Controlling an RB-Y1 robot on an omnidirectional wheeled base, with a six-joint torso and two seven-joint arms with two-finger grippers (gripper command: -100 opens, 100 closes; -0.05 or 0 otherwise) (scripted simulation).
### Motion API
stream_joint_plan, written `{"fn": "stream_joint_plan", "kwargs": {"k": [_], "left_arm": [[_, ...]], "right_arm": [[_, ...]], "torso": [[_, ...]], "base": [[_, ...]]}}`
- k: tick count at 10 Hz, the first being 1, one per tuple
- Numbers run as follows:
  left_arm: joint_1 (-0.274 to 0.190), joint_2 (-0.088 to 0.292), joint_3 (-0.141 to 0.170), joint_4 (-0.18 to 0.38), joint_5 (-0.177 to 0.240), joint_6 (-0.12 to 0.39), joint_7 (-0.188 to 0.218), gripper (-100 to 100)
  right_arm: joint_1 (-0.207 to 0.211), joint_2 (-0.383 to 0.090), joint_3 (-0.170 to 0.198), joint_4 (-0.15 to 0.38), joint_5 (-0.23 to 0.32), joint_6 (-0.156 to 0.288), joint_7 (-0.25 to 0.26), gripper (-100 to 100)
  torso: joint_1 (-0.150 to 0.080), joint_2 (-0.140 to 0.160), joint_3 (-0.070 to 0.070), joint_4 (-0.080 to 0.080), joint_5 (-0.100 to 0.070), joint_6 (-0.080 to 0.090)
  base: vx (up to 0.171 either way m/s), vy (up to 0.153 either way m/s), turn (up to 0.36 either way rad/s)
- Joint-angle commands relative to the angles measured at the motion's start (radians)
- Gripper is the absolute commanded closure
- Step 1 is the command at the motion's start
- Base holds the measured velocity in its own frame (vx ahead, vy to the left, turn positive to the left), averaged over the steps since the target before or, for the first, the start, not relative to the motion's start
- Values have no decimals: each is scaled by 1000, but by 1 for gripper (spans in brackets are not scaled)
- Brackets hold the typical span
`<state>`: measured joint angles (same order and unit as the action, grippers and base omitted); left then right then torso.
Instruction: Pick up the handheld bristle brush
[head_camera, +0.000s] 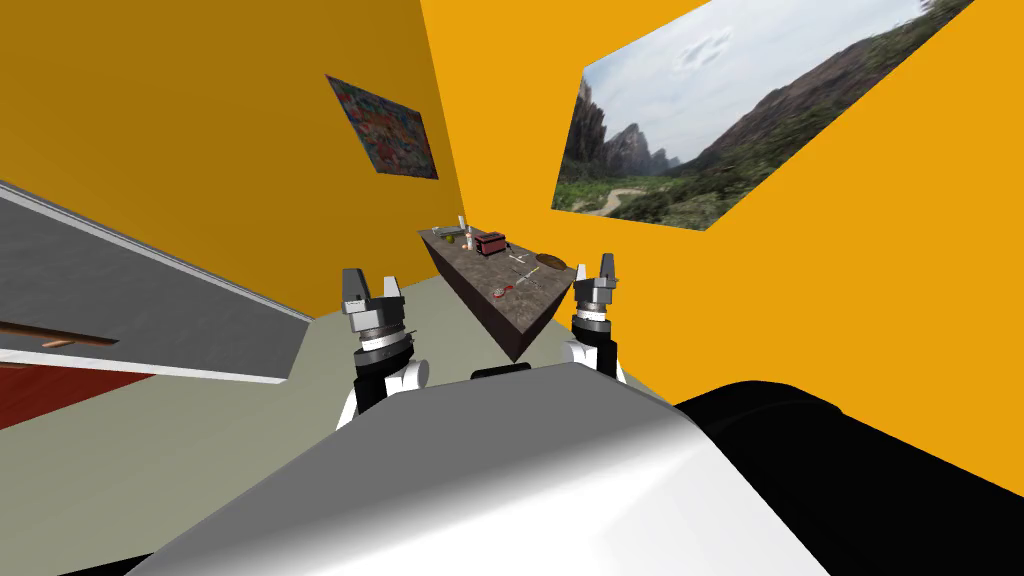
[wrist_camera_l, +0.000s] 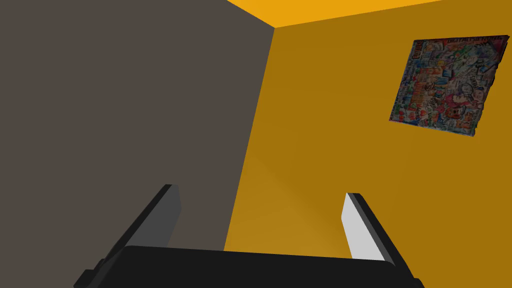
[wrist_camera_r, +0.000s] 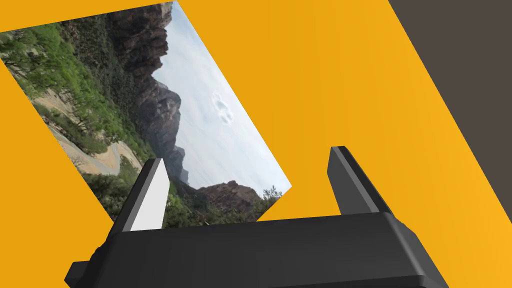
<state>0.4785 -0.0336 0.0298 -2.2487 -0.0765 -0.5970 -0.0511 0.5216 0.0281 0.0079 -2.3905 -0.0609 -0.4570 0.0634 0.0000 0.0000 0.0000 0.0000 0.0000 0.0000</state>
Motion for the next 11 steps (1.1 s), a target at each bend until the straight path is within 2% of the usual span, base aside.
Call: {"fn": "stream_joint_plan", "kwargs": {"k": [1,3,6,9,11], "left_arm": [[0,0,0,0,0,0,0,0],[0,0,0,0,0,0,0,0],[0,0,0,0,0,0,0,0],[0,0,0,0,0,0,0,0],[0,0,0,0,0,0,0,0]], "right_arm": [[2,-37,4,-2,4,7,7,-100],[4,-91,13,-5,15,21,22,-100],[-4,-169,35,-4,51,51,53,-100],[-35,-247,69,14,117,83,85,-100],[-69,-302,100,40,180,101,103,-100]], "torso": [[0,0,0,0,0,0],[4,0,0,0,1,0],[10,2,1,0,2,0],[12,3,2,1,3,0],[11,1,0,0,3,0]], "base": [[-9,35,29],[-10,84,60],[-24,147,91],[-30,176,136],[-9,144,190]]}}
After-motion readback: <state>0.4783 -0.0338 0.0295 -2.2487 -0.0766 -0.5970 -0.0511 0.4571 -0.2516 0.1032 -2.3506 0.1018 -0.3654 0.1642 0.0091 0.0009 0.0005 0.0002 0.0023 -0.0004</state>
